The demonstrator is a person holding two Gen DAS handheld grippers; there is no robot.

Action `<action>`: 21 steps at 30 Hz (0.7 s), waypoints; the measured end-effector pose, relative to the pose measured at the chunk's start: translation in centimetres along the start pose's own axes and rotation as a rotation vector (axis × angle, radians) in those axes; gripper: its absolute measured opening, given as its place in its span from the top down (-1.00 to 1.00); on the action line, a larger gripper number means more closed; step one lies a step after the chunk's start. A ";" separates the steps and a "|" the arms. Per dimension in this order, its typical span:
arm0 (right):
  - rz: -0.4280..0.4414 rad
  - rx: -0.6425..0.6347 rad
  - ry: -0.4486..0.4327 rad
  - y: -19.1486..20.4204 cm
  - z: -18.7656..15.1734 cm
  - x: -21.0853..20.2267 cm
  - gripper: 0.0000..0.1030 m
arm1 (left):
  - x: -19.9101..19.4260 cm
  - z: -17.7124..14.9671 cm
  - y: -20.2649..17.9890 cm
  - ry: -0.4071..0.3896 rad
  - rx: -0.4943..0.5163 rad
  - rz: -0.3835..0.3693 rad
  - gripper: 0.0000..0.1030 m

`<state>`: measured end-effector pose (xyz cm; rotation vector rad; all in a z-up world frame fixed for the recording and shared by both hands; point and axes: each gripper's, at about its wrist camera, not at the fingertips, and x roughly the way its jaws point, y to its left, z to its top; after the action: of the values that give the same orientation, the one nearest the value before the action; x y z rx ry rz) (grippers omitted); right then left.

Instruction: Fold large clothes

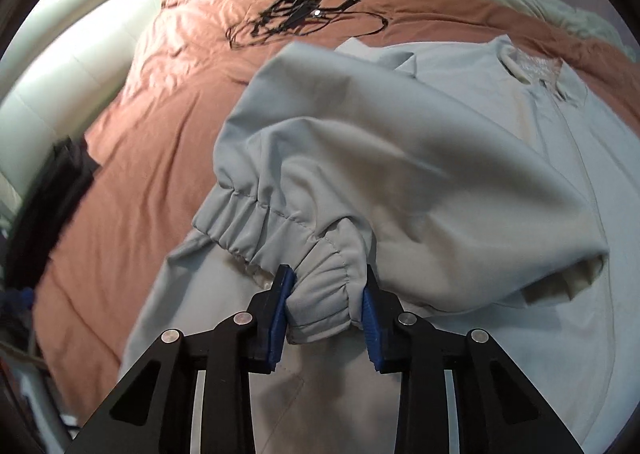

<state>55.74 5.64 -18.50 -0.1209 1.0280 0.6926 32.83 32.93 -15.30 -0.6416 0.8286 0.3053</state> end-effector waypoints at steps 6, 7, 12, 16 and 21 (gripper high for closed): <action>0.151 0.138 -0.087 -3.5 1.0 -3.4 0.42 | 1.8 1.0 -3.0 0.015 0.049 -0.022 -0.64; 0.171 0.161 -0.101 -4.2 1.1 -4.0 0.45 | 2.3 1.2 -3.7 0.019 0.061 -0.027 -0.64; 0.288 0.311 -0.194 -7.7 1.4 -6.6 0.77 | 4.3 1.6 -6.7 0.047 0.109 -0.046 -0.64; 0.325 0.402 -0.274 -11.1 1.4 -8.6 0.78 | 6.0 1.9 -9.3 0.070 0.153 -0.058 -0.64; 0.339 0.537 -0.369 -15.7 0.5 -10.6 0.79 | 7.8 2.3 -11.9 0.087 0.196 -0.063 -0.64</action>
<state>61.78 -11.48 -13.06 0.6391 0.8498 0.6875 45.03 25.31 -15.26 -0.4989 0.9076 0.1369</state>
